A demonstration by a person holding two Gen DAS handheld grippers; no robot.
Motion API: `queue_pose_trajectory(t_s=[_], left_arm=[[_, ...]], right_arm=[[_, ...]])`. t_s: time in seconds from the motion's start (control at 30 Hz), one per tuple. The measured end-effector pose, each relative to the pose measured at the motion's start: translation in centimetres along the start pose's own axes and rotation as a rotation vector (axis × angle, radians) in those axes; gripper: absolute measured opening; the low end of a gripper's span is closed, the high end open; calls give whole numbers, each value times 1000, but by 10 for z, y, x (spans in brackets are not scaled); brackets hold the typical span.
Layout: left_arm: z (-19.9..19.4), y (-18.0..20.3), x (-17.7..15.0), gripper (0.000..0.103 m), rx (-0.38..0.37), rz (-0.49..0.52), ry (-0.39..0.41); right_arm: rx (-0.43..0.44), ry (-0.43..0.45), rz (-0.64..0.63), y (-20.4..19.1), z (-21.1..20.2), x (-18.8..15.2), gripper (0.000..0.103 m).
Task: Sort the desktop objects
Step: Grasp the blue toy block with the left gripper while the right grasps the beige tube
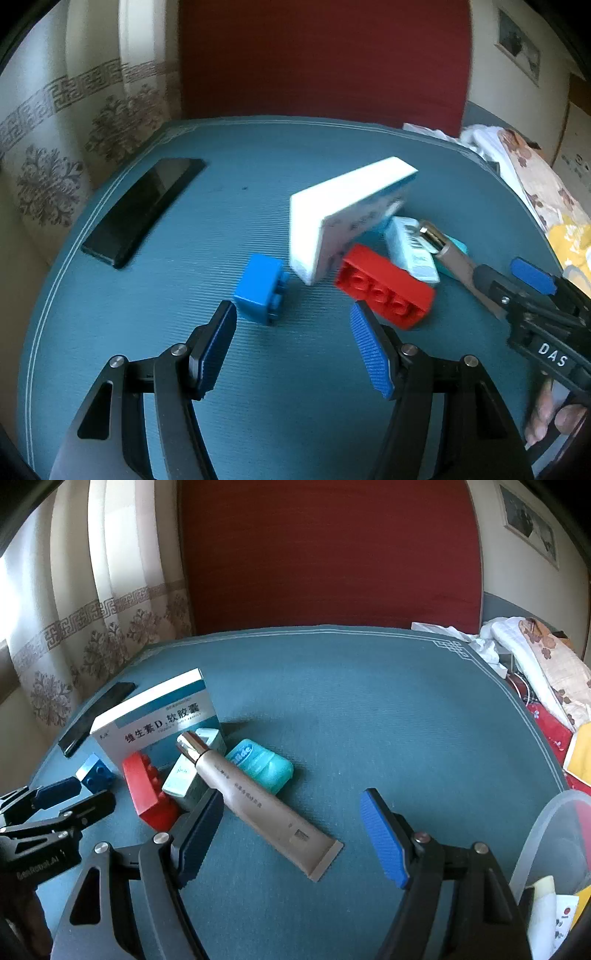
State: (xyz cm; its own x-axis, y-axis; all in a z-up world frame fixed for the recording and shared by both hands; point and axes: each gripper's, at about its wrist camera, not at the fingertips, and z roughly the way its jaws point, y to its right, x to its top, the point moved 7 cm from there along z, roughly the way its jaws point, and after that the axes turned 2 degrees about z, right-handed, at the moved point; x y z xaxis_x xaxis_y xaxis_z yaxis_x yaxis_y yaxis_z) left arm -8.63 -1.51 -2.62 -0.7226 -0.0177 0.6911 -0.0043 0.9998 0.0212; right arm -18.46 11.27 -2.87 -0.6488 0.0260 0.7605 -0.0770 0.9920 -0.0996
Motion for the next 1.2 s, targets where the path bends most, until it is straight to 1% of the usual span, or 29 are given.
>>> queue_pose_trajectory(t_s=[0.1,0.27,0.53,0.6,0.8,0.93,1.07,1.2], left_arm=[[3,-8,0,68,-1,-24,-6],[9,-13,-2,68,-34,-58,-30],[16,-19,-1,68,-10,-70,-34],[19,-25,1,68,2,-87,-35],[23,-36,8,68,4,-132,-22],[26,-37,11,68,11,-127,-12],[27,-34,11,68,25,-108,-5],[26,-27,12,68,0,-86,-1]], right_arm=[[6,1,3,0,2,2,80],[22,-5,1,-5,8,5,80],[48,-10,2,-6,11,5,80],[52,-13,2,-8,12,5,80],[57,-14,24,-6,13,5,80],[65,-23,48,-3,13,4,80],[71,-24,44,-4,13,3,80],[69,-30,7,-11,14,4,76]])
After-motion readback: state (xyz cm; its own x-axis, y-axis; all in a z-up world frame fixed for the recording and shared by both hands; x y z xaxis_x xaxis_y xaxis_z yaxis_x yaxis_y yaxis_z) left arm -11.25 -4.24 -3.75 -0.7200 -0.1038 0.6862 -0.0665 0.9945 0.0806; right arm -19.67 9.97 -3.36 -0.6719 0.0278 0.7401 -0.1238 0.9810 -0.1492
